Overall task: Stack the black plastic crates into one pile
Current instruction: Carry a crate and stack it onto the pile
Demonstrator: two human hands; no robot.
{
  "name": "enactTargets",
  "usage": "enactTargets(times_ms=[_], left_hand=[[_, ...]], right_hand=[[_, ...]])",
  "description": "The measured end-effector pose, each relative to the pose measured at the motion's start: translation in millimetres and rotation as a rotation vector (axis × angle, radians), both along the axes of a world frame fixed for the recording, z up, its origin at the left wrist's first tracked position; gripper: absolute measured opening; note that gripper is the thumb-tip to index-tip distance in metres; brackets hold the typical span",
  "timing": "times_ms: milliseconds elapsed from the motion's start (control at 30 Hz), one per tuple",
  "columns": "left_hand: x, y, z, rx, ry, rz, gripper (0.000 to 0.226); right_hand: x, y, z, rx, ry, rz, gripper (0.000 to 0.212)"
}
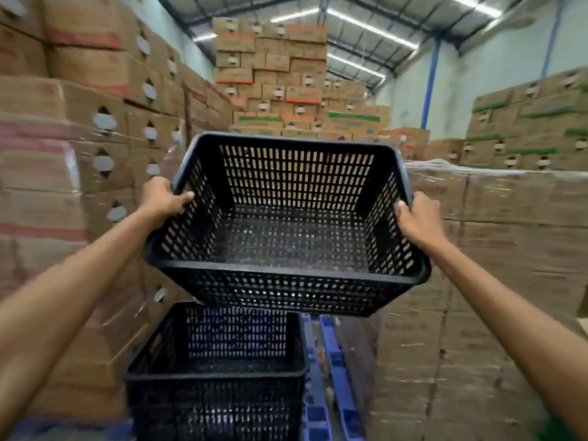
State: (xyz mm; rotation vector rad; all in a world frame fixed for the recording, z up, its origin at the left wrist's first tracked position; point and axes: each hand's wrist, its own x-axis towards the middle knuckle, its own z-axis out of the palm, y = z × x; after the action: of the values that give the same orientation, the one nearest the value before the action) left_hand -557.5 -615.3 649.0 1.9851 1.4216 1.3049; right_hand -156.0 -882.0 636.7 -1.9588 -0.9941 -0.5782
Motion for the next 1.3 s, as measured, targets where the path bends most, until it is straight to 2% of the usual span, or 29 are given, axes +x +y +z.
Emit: enactTargets(times_ms=[133,300,800,900,1000,1167,1300], left_hand=[[-54.3,13.8,-4.9,-0.046,0.025,0.065,0.049],[-84.3,46.4,-29.0,-0.1,0.052,0.086,0.049],[-84.1,145.8,-111.0,-0.37,0.28,0.08,0.06],[-78.8,157.5,-122.3,-0.421,0.328,0.08,0.058],[-73.4,164.9,-133.3,-0.436,0.451,0.106,0.057],[-69.9,180.0,-146.4,-0.452,0.618,0.115,0.06],[-61.4,193.1,-144.6,-0.441,0.629,0.111,0.061]], right_hand=[[-33.5,42.5,-14.7,-0.032,0.06,0.068,0.036],[-53.8,80.3,-44.4,-0.101,0.085,0.11,0.037],[-57.0,193.4,-103.8,-0.434,0.232,0.131,0.038],[-54.3,208.4,-113.1,-0.502,0.241,0.128,0.033],[-54.4,218.5,-121.7,-0.588,0.253,0.136,0.02],[-55.9,239.4,-131.6,-0.648,0.271,0.151,0.017],[-54.0,244.5,-134.1,-0.647,0.273,0.137,0.011]])
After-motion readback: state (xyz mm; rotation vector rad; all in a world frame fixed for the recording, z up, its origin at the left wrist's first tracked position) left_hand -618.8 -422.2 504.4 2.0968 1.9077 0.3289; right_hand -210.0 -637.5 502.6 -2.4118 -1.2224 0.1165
